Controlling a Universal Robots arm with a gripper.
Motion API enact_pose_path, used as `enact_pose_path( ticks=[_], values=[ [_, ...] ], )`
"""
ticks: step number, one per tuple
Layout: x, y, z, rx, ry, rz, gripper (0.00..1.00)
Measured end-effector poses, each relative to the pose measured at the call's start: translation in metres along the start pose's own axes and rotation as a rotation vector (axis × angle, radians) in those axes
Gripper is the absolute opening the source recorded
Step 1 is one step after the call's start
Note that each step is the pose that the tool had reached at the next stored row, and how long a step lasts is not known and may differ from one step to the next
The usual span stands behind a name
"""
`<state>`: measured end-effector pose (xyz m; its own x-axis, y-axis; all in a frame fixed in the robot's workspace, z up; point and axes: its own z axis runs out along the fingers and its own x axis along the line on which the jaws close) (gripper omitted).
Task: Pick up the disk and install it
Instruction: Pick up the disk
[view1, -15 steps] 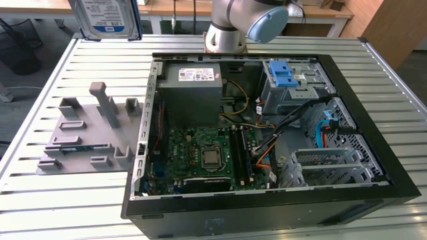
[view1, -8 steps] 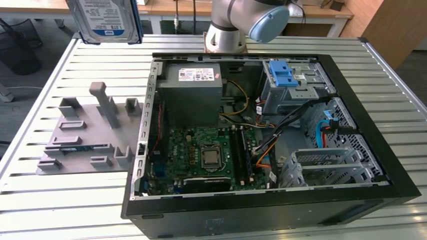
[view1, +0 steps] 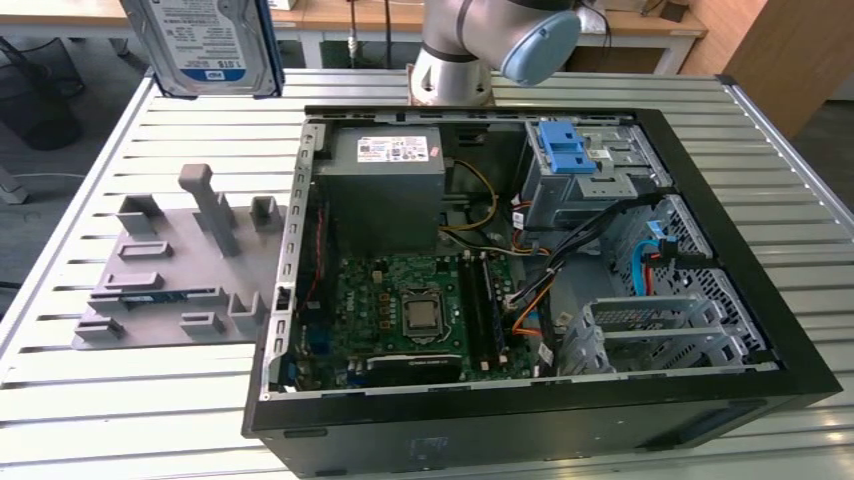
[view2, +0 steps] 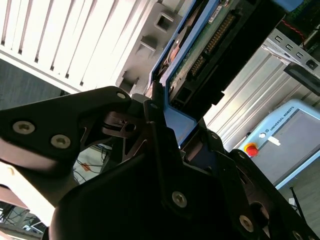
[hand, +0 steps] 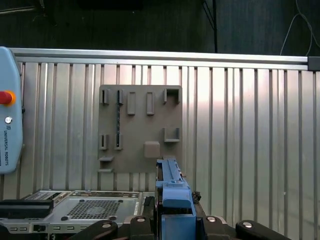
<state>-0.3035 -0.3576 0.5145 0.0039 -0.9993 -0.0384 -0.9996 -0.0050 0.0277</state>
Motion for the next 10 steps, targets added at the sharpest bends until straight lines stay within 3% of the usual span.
enact_pose_path(
  ticks=[10],
  values=[
    [0.0002, -0.0096, -0.0003, -0.0001, 0.0, 0.0, 0.36]
  ],
)
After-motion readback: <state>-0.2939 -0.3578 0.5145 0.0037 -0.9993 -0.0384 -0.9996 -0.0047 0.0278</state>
